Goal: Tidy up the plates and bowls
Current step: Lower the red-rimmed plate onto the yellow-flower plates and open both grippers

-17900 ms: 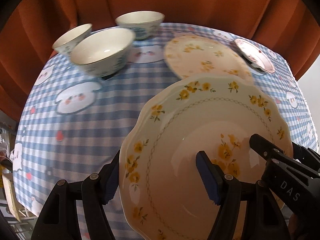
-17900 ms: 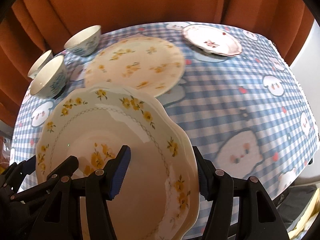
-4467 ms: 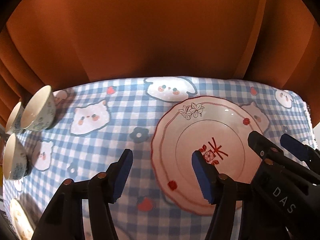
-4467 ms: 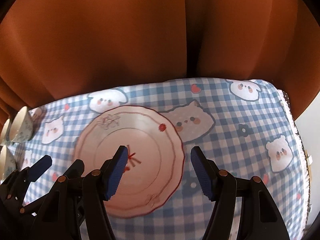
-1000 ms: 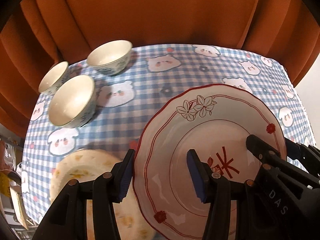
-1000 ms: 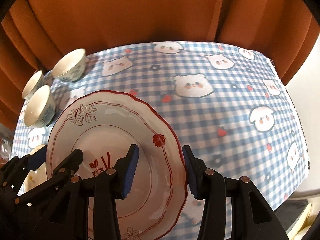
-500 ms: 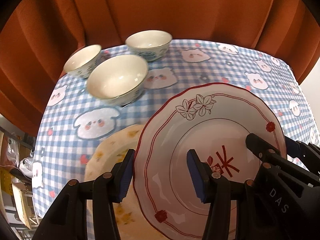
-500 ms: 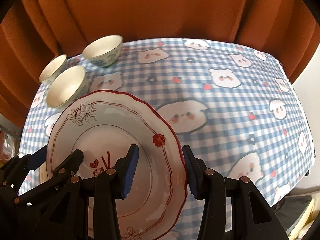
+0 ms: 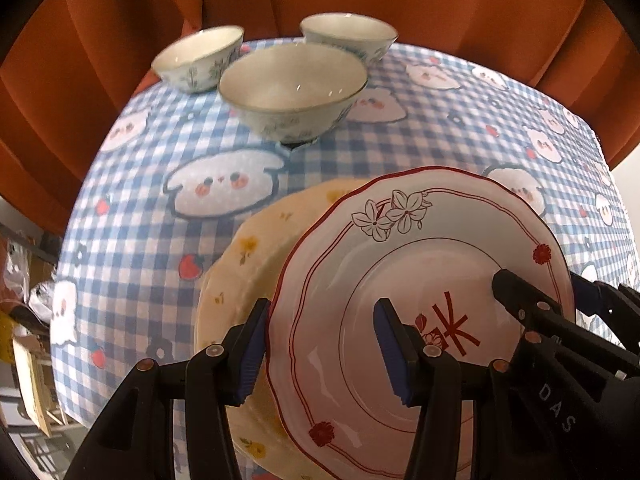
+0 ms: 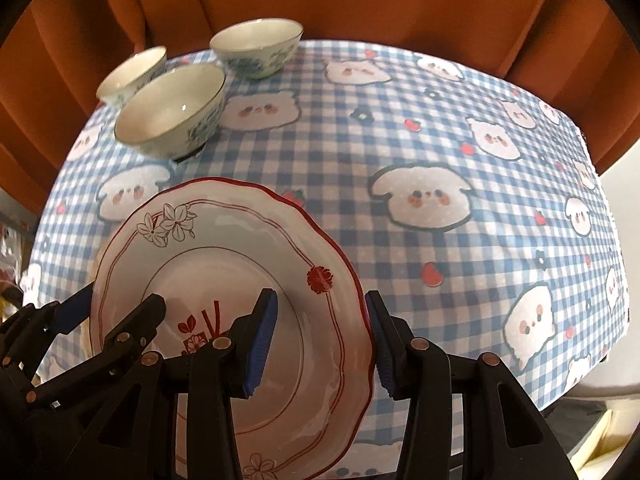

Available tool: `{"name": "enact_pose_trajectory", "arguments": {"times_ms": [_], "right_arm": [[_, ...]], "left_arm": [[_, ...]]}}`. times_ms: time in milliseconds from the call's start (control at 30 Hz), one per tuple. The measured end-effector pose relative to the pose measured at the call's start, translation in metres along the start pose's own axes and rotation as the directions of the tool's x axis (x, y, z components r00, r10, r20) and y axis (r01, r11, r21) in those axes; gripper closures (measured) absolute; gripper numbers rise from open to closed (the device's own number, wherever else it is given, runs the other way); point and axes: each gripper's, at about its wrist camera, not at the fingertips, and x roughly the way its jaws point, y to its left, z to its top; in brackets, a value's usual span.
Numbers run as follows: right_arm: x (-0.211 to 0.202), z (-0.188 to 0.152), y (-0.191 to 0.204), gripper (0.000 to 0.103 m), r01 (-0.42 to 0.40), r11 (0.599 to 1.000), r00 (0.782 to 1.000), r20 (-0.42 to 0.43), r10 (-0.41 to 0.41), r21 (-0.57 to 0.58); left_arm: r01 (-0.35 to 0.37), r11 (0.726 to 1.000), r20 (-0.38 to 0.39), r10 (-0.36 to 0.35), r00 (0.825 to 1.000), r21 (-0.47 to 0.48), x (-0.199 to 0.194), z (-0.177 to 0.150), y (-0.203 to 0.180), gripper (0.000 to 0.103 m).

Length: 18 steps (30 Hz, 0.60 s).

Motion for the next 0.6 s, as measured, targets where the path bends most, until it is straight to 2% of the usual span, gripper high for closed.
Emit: {"name": "enact_pose_trajectory", "arguments": {"times_ms": [133, 367, 600], "right_arm": [[0.009, -0.001, 0.005, 0.054, 0.003, 1.0, 0.999, -0.033, -0.003, -0.015], [0.014, 0.005, 0.012, 0.054, 0.032, 0.999, 0.999, -0.023, -0.033, -0.044], [0.014, 0.006, 0.011, 0.054, 0.024, 0.999, 0.999, -0.024, -0.025, -0.044]], "left_arm": [[0.001, 1.0, -0.013, -0.001, 1.0, -0.002, 0.007, -0.002, 0.001, 0.051], [0.003, 1.0, -0.007, -0.004, 1.0, -0.017, 0.011, 0.0, 0.006, 0.051], [0.004, 1.0, 0.013, -0.004, 1.0, -0.017, 0.01, -0.001, 0.007, 0.051]]}}
